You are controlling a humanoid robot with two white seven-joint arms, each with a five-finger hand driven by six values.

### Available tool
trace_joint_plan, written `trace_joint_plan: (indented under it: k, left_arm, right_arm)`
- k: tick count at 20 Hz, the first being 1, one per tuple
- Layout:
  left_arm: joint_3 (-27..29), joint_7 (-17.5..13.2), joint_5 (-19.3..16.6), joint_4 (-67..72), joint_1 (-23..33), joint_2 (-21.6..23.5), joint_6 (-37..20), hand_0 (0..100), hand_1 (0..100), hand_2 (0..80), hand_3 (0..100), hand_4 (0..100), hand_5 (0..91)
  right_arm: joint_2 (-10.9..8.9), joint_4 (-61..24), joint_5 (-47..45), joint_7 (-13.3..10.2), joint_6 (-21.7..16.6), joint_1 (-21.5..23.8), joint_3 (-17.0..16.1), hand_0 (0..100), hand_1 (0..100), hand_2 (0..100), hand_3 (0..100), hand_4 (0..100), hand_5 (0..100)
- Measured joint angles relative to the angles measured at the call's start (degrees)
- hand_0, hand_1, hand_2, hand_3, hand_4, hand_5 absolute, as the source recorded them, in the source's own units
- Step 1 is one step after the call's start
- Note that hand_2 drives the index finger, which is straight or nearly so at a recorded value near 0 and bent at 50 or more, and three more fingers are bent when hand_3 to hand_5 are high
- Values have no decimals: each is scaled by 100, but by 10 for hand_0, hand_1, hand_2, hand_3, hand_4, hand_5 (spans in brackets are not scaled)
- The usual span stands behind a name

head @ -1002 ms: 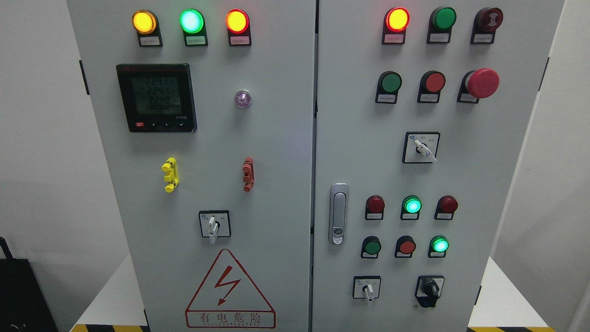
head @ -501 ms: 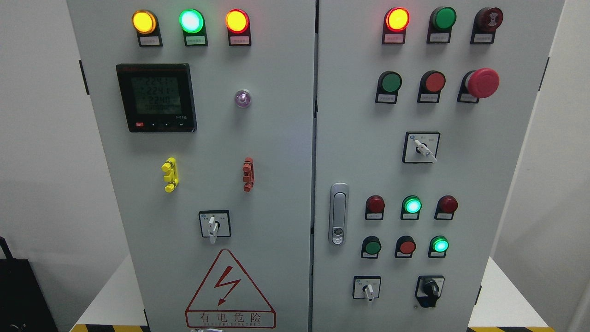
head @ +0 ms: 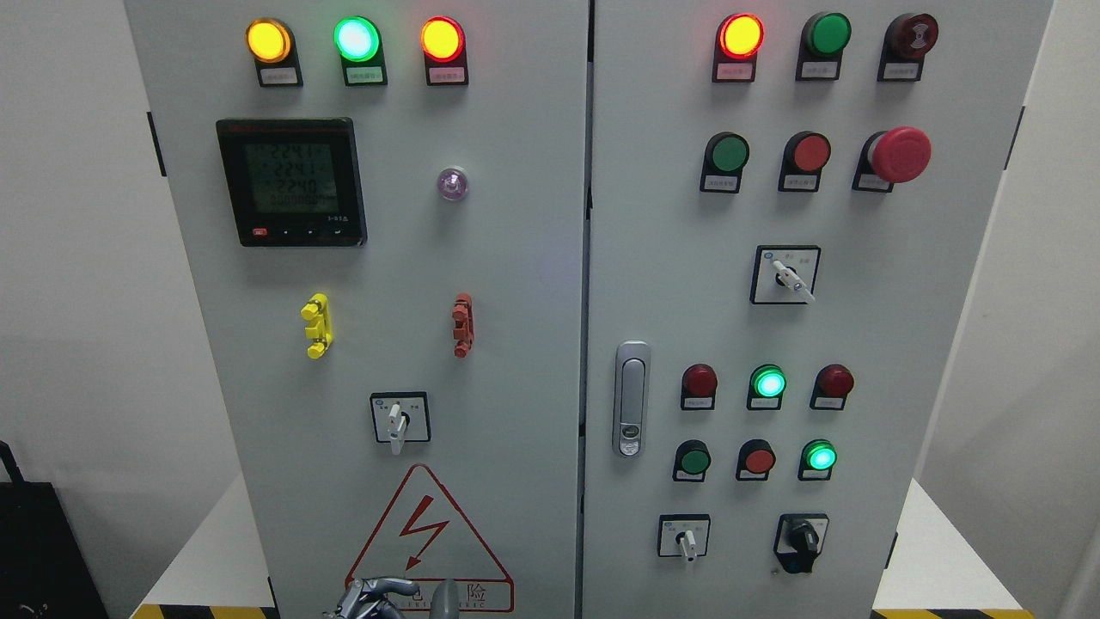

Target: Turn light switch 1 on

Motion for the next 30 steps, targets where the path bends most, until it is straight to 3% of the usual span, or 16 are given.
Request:
trace_joint_plan:
  k: [19, 30]
  left_arm:
    - [188, 145, -17, 19, -968, -122, 872, 0, 683, 582, 1000, 1000, 871]
    - [288, 331, -95, 22, -1238, -170, 971, 0, 690, 580, 1000, 1000, 876]
  right_arm:
    - [0, 1, 0, 1, 0, 0, 0, 0, 0, 0, 0, 0, 0]
    - [0, 1, 0, 1, 0, 0, 0, 0, 0, 0, 0, 0, 0]
